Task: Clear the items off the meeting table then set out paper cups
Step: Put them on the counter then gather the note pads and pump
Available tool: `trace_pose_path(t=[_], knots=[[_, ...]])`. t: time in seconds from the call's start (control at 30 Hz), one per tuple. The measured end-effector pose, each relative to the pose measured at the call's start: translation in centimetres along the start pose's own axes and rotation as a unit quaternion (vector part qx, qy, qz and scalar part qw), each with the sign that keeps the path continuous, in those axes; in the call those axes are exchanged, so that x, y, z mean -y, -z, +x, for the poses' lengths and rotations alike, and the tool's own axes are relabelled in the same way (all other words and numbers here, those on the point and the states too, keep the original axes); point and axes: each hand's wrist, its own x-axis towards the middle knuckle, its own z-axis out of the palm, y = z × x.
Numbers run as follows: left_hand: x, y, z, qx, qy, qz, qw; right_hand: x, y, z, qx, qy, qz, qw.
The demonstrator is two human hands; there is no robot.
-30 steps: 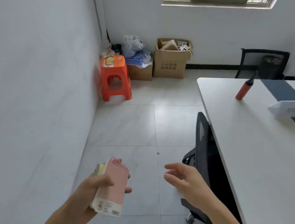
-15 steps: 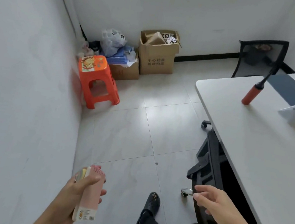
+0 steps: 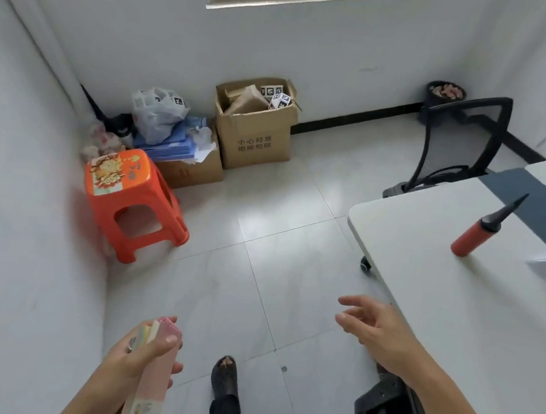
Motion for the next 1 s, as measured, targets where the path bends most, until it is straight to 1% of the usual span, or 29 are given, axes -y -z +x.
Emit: trace_pose_path(t=[0.1, 0.27, 0.43, 0.6, 0.67, 0.77, 0.9, 1.0], knots=[[-4.0, 0.0, 7.3, 0.035, 0.005, 0.031, 0.999, -0.8, 1.7, 3.6, -0.049, -0.057, -0.013, 0.997], [-13.0, -2.5, 18.3, 0.117, -0.024, 0.059, 0.991, 1.2, 3.6, 6.7, -0.145, -0.123, 0.07, 0.979], [-20.7, -9.0, 26.1, 0.196, -0.033, 0.108, 0.974, 2.6, 5.2, 8.0, -0.232, -0.15, 0.151, 0.949], [-24.0, -16.8, 30.8, 0.281, -0.035, 0.159, 0.946, -0.4, 7.9, 9.4, -0.274, -0.213, 0.202, 0.916], [-24.4, -19.8, 32.3, 0.302, -0.026, 0.187, 0.935, -2.3, 10.3, 10.8, -0.306, -0.233, 0.22, 0.896], [-25.2, -23.9, 34.5, 0.315, -0.012, 0.223, 0.923, -5.1, 14.9, 14.3, -0.379, -0.251, 0.236, 0.859], [-27.8, -28.2, 37.3, 0.292, -0.02, 0.271, 0.917, -7.6, 20.4, 20.7, -0.507, -0.255, 0.2, 0.799], [-29.9, -30.6, 39.0, 0.281, -0.026, 0.29, 0.915, -7.9, 22.8, 24.7, -0.558, -0.243, 0.2, 0.768]])
